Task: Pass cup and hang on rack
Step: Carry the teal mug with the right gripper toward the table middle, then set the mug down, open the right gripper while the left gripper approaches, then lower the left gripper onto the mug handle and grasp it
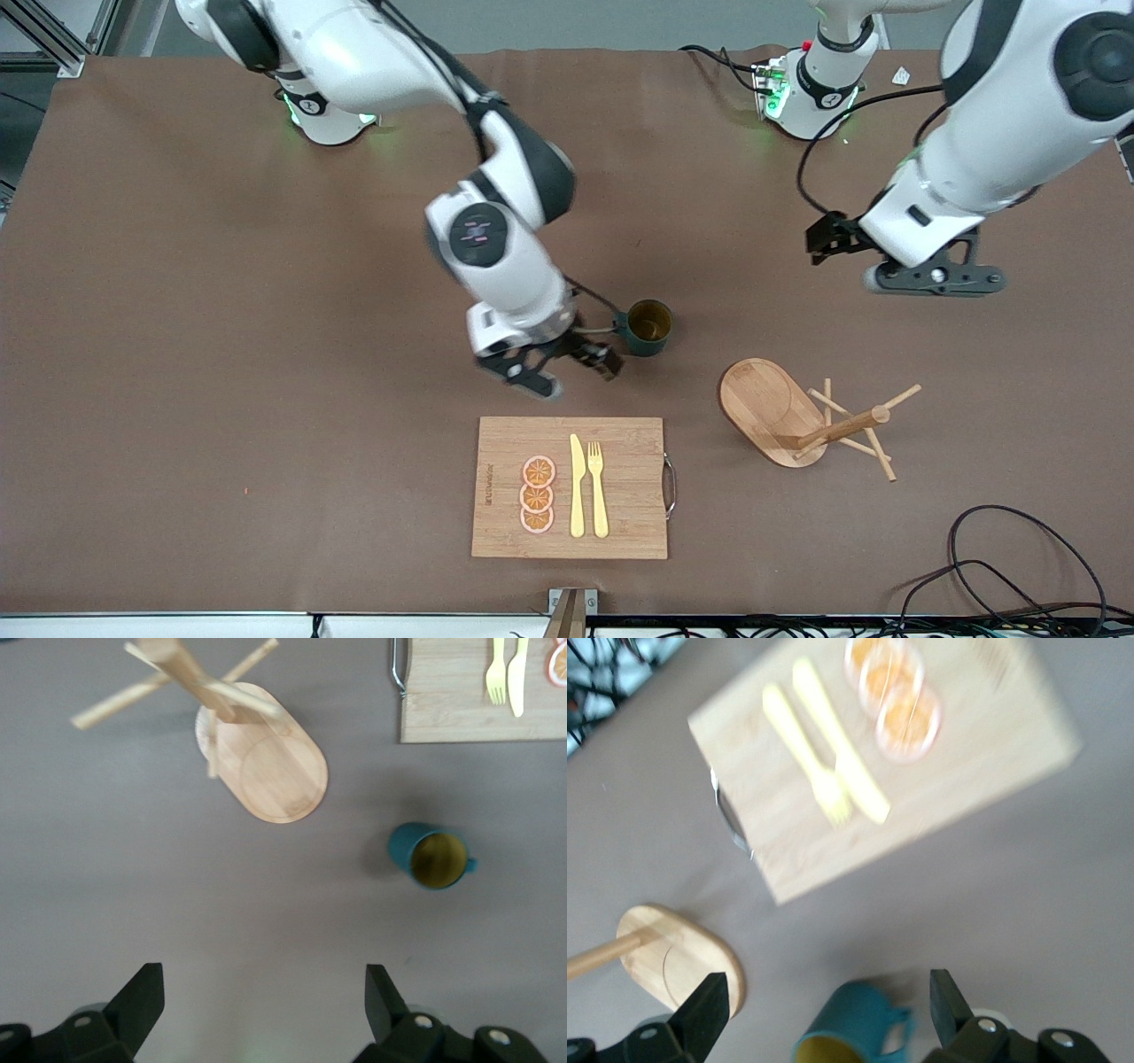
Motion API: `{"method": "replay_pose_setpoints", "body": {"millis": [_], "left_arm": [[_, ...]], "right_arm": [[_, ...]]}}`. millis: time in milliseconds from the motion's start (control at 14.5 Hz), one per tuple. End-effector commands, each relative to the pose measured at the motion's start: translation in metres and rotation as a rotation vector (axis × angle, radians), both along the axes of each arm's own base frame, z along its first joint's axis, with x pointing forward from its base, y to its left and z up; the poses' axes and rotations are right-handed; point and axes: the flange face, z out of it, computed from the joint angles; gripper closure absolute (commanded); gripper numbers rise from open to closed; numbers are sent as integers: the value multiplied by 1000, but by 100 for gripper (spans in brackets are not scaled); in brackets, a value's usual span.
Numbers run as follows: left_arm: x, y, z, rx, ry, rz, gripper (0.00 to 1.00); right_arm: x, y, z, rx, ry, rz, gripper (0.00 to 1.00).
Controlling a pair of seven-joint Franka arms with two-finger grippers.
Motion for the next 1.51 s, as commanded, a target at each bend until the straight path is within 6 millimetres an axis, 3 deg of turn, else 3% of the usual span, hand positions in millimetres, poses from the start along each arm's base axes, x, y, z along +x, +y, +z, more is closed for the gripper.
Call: {"method": "replay_pose_setpoints", "body": {"millis": [0, 138, 413, 620, 757, 1033, 1239, 1446], "left_arm": [[-4, -52, -15, -10, 1, 107, 0], [-6, -93, -29, -6, -2, 190, 0], [-15, -169, -70, 51, -47, 385, 0], [-34, -225, -104, 67, -88, 545, 0], [-50, -255, -128, 112, -149, 646, 0], [-75, -305, -184, 159, -261, 805, 0], [-84, -328, -230, 194, -355, 910, 0], [-95, -340, -264, 218, -439, 969, 1]], "right_arm": [[30, -106, 42, -47, 32, 144, 0], [51, -186, 58, -108, 23, 236, 0], [52, -319, 79, -274, 7, 380, 0], [30, -389, 114, -308, -22, 435, 0], [9, -423, 129, -338, -18, 403, 0], [-46, -459, 139, -338, -57, 333, 0], [-45, -472, 150, -321, -73, 302, 0], [-44, -478, 147, -314, -40, 305, 0]]}}
